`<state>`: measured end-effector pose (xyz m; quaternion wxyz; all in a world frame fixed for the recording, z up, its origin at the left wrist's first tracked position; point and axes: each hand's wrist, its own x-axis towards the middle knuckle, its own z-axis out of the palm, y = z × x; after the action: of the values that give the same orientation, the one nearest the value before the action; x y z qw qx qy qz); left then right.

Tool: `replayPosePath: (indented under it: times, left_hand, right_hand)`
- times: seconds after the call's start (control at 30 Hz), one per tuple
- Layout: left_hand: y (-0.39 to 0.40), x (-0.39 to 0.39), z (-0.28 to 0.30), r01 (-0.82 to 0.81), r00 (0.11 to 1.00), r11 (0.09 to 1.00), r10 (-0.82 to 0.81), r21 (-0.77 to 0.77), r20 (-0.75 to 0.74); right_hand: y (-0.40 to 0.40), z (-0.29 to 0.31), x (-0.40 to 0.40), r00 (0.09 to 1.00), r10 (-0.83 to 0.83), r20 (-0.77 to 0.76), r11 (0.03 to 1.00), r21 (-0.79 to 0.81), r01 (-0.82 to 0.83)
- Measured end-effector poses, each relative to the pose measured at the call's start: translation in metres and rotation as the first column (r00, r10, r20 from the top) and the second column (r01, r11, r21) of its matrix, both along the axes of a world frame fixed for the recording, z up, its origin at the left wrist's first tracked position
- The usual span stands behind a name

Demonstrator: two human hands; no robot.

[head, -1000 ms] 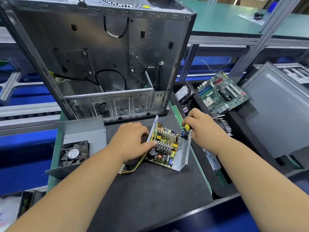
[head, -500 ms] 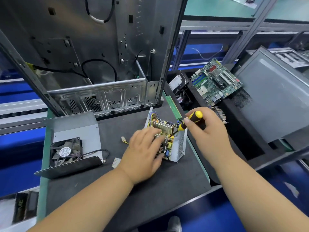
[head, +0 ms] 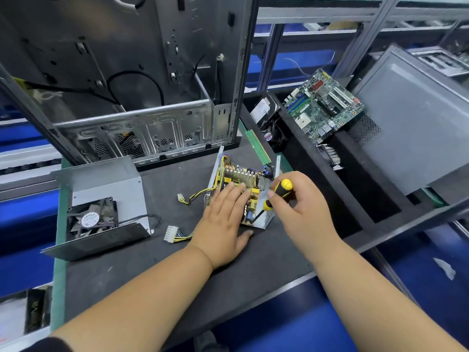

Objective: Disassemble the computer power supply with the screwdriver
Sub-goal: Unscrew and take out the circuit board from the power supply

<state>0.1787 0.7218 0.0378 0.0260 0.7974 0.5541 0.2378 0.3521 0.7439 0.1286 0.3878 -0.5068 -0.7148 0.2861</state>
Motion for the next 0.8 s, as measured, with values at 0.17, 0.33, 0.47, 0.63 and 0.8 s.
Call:
replayPosePath:
  times: [0.17, 0.33, 0.47, 0.63, 0.8]
  left_hand:
    - [0.002, 0.009, 0.001, -0.069, 0.998, 0.998, 0.069, 0.014, 0.016]
    - [0.004, 0.012, -0.002, -0.101, 0.994, 0.994, 0.099, 0.042, 0.039]
    - [0.006, 0.01, -0.005, -0.102, 0.993, 0.993, 0.098, 0.056, 0.065]
    - [0.01, 0.01, -0.013, -0.111, 0.99, 0.987, 0.1, 0.114, 0.096]
    - [0.011, 0.01, -0.015, -0.113, 0.99, 0.982, 0.098, 0.151, 0.103]
  right_hand:
    - [-0.005, -0.013, 0.006, 0.996, 0.016, 0.086, 0.999, 0.05, -0.021]
    - [-0.007, -0.013, 0.01, 0.991, 0.02, 0.136, 0.996, 0.079, -0.031]
    - [-0.007, -0.007, 0.006, 0.987, 0.054, 0.154, 0.998, 0.028, -0.059]
    - [-0.001, 0.008, 0.005, 0.939, 0.087, 0.333, 0.996, -0.045, -0.077]
    - [0.0, 0.022, -0.008, 0.825, 0.033, 0.564, 0.999, 0.006, -0.044]
